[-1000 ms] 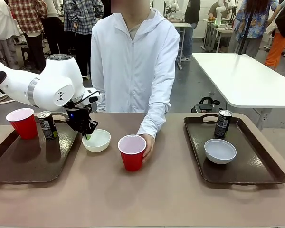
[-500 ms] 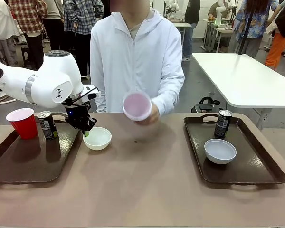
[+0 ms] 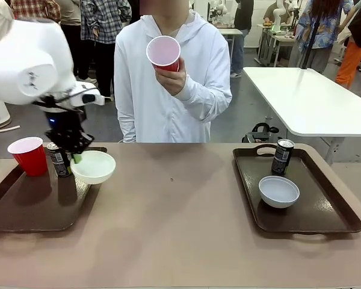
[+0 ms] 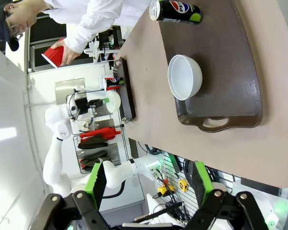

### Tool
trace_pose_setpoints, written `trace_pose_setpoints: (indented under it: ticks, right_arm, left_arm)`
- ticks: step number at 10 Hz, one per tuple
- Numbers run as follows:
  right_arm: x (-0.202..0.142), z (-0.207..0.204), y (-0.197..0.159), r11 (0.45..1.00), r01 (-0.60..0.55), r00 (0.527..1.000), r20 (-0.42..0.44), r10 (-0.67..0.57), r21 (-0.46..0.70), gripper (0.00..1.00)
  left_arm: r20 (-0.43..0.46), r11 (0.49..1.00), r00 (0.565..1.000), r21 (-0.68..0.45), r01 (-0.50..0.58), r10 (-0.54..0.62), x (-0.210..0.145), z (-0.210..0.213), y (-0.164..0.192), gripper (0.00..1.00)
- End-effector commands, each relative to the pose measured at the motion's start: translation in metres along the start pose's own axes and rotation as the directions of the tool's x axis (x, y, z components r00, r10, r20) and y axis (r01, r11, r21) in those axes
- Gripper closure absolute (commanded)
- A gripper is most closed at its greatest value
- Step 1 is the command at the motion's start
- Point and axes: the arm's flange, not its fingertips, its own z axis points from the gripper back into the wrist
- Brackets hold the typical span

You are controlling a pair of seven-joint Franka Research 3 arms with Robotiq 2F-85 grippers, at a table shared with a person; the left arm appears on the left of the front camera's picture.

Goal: Prepare tableware on both trays.
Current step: Pick up a Picnic Bowl from the table and place it on a Handle tray.

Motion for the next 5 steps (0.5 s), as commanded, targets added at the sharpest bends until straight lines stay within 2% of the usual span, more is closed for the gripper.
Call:
trace_pose_setpoints:
  ticks: [1, 3, 5]
  right_arm:
    - [-0.004, -0.001, 0.000, 1.000, 0.002, 1.000, -0.006, -0.002, 0.001, 0.07]
    - [-0.004, -0.001, 0.000, 1.000, 0.002, 1.000, -0.006, -0.002, 0.001, 0.07]
    - [-0.004, -0.001, 0.000, 1.000, 0.002, 1.000, -0.006, -0.002, 0.001, 0.07]
  left_arm:
    - [-0.011, 0.999, 1.000, -0.025, -0.024, 0.024, -0.036, 0.012, 0.021, 1.00]
    - [0.007, 0.996, 0.997, -0.039, -0.075, 0.075, -0.068, 0.011, 0.045, 1.00]
    - [0.015, 0.987, 0.989, -0.063, -0.145, 0.146, -0.083, -0.001, 0.071, 1.00]
